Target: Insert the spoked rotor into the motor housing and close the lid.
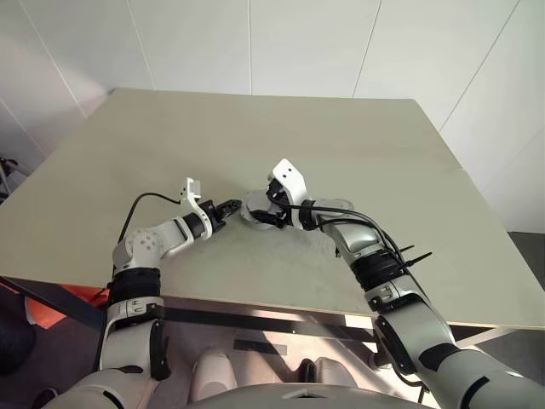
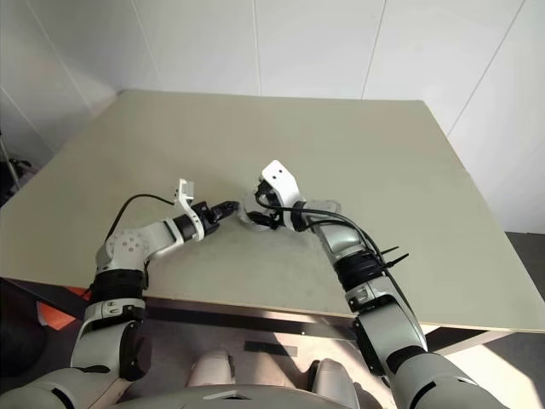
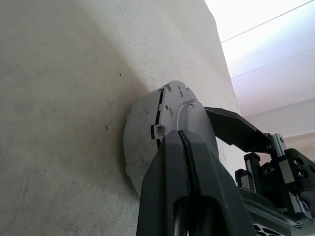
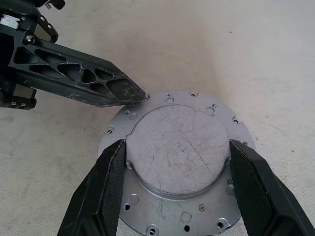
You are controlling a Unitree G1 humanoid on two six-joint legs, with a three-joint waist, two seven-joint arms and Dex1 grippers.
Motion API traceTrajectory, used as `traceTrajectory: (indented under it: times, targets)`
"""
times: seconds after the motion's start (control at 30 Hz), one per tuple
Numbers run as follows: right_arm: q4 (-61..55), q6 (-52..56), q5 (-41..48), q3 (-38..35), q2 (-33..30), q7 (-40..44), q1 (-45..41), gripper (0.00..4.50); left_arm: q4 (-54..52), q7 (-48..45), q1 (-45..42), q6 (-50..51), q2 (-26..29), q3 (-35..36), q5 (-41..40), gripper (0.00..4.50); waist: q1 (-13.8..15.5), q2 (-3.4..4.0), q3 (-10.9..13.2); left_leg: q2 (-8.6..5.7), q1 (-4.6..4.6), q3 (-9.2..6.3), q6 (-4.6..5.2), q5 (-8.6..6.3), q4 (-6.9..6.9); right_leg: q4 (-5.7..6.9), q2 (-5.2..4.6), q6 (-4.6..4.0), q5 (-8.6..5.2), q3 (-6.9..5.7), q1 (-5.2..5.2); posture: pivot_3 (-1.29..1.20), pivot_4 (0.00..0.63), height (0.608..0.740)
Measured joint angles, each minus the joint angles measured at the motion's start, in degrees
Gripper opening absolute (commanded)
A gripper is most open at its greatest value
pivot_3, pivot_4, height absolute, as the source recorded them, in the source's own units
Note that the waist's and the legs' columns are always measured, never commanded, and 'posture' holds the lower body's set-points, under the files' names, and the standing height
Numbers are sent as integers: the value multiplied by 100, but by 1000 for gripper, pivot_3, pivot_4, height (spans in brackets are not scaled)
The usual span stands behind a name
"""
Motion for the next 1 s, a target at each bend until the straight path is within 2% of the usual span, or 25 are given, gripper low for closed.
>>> traceTrajectory:
  times: [0.47,1.0]
  targets:
    - [-632,325,-22,170,-202,21,139,3144,-175,-19,168,-46,264,343,-157,0,10,0,0,-1,-33,-1,-6,4,1,-1,0,1,0,-2,-26,0,0,740]
    - [-916,77,239,112,-124,244,314,3144,-176,-18,227,-65,226,246,-148,0,-38,0,1,4,-31,0,-13,8,2,10,7,1,0,2,-40,0,0,740]
